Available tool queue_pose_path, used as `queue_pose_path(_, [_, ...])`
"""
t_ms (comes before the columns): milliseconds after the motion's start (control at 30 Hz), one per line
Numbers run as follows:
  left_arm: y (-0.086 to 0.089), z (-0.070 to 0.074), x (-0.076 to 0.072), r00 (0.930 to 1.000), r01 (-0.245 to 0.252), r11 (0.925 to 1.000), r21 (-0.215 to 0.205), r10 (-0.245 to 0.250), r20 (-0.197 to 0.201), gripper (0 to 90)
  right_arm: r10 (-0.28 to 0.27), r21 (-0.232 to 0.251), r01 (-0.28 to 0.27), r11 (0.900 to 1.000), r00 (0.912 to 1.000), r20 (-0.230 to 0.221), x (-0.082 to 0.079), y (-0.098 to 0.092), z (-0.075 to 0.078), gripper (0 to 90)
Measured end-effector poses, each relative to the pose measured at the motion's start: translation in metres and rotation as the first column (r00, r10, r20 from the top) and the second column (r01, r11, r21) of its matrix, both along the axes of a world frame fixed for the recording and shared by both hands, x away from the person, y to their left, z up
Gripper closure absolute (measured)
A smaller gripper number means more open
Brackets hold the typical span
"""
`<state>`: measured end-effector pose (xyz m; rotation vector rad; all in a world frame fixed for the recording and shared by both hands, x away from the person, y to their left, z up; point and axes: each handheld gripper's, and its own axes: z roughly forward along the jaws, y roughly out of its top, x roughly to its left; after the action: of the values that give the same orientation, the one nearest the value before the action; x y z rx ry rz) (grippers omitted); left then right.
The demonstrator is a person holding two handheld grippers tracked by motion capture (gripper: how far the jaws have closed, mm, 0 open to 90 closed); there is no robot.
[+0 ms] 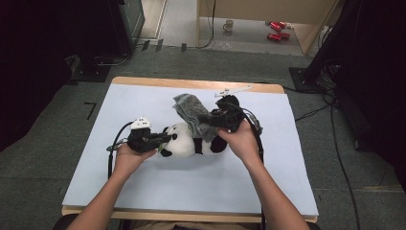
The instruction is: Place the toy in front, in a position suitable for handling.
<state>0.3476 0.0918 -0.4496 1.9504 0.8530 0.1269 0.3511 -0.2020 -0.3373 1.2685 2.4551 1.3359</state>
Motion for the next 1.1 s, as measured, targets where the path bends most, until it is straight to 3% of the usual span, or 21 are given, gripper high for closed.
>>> queue_pose_path(133, [0.001, 0.000, 0.001, 1.0000, 0.000, 1.0000, 0.000, 0.000, -0.003, 80.3, 0.054, -0.025, -0.055, 0.998, 0.9979, -0.035, -0.003, 0.018, -0.010, 80.1])
queue_pose_path(267, [0.001, 0.000, 0.001, 1.0000, 0.003, 1.0000, -0.004, -0.003, -0.005, 80.4, 0.075, -0.078, -0.084, 0.993, 0.9912, -0.109, 0.001, 0.029, -0.031, 80.1])
queue_pose_path(333, [0.001, -0.001, 0.001, 1.0000, 0.008, 1.0000, -0.003, -0.008, -0.004, 80.5, 0.065, -0.125, -0.079, 0.989, 0.9916, -0.112, 0.002, 0.031, -0.037, 80.1])
queue_pose_path(533, [0.001, -0.002, 0.000, 1.0000, 0.008, 1.0000, -0.006, -0.008, 0.003, 80.5, 0.047, -0.179, -0.064, 0.982, 0.9941, -0.098, 0.005, 0.027, -0.036, 80.1])
queue_pose_path(1100, [0.001, -0.001, -0.001, 0.9999, -0.001, 1.0000, -0.008, 0.001, -0.016, 80.4, -0.063, -0.117, 0.052, 0.992, 0.9936, -0.093, 0.021, -0.008, -0.031, 80.1])
